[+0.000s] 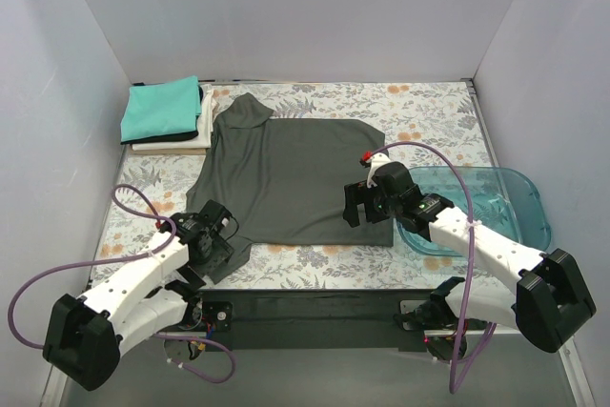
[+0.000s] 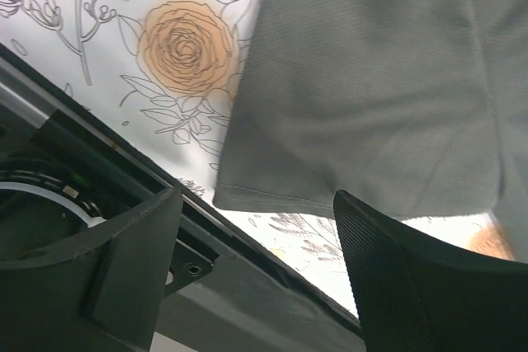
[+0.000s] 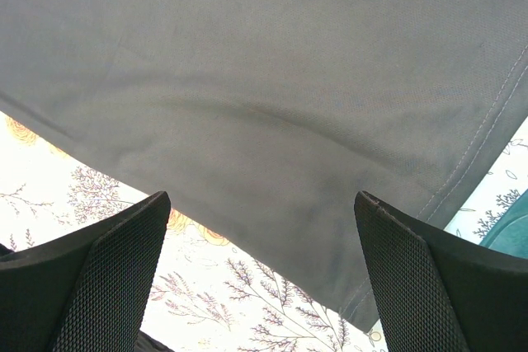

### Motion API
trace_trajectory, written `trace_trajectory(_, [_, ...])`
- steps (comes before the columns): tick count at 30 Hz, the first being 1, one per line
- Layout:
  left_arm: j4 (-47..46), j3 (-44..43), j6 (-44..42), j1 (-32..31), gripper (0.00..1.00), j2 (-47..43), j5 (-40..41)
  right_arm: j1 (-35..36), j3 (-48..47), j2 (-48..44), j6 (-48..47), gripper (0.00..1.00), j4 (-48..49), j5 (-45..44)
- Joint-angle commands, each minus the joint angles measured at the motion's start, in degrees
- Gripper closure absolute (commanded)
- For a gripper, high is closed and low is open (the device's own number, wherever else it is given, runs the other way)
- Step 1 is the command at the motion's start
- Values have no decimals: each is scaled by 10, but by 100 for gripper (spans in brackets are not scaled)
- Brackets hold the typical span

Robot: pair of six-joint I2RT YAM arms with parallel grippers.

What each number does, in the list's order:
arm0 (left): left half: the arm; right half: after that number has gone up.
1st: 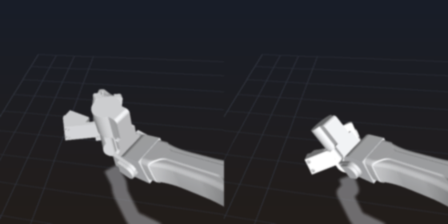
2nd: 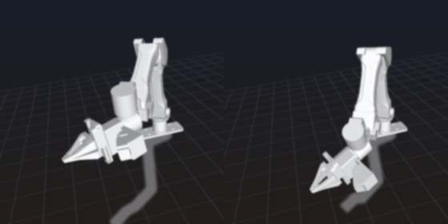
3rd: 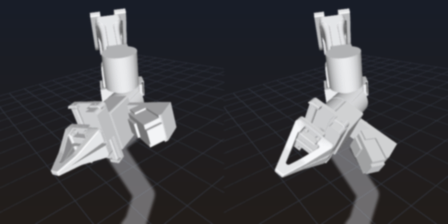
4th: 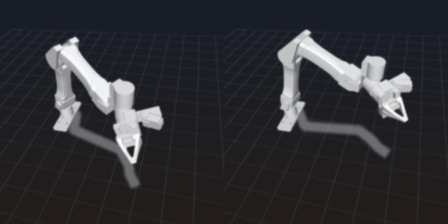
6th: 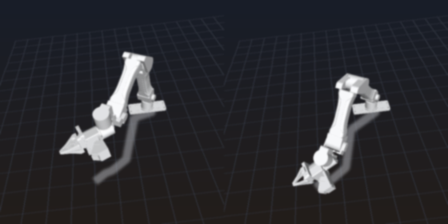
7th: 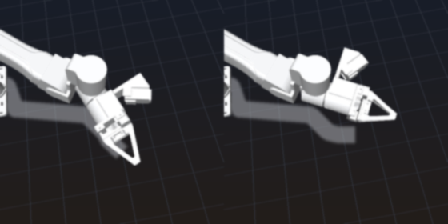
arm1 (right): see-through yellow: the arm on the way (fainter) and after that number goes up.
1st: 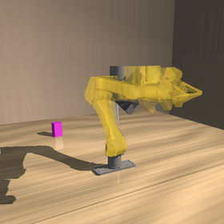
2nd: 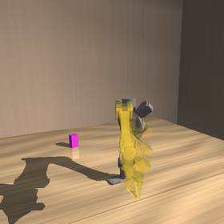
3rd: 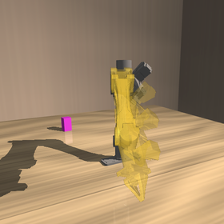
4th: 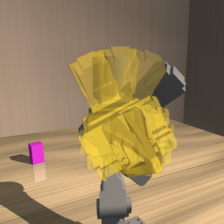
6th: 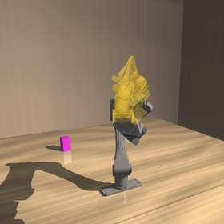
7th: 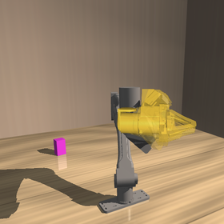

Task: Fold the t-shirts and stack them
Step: Fold the tshirt

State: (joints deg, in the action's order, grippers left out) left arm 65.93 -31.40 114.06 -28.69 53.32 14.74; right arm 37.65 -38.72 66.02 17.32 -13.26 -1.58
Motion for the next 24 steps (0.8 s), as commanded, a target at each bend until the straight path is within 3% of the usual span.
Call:
trace_trajectory(1, [16, -7, 208, -4, 28, 20, 17, 3, -1, -12, -8, 2, 7, -13])
trace_trajectory(7, [-77, 35, 203, -6, 35, -1, -5, 3, -8, -19, -19, 2, 3, -18])
trace_trajectory(16, [-96, 77, 223, -7, 47, 5, -11, 3, -11, -27, -23, 2, -7, -38])
trace_trajectory(20, [-107, 85, 222, -7, 73, 4, -14, 3, -8, -31, -17, 2, -12, -36])
trace_trajectory(21, [-100, 82, 223, -7, 90, 3, -7, 3, -7, -33, -18, 2, -14, -34])
trace_trajectory(22, [-96, 78, 224, -6, 99, -2, -3, 3, -6, -34, -17, 2, -16, -30])
trace_trajectory(24, [-79, 64, 224, -7, 100, -9, 6, 3, -1, -40, -30, 2, -19, -4])
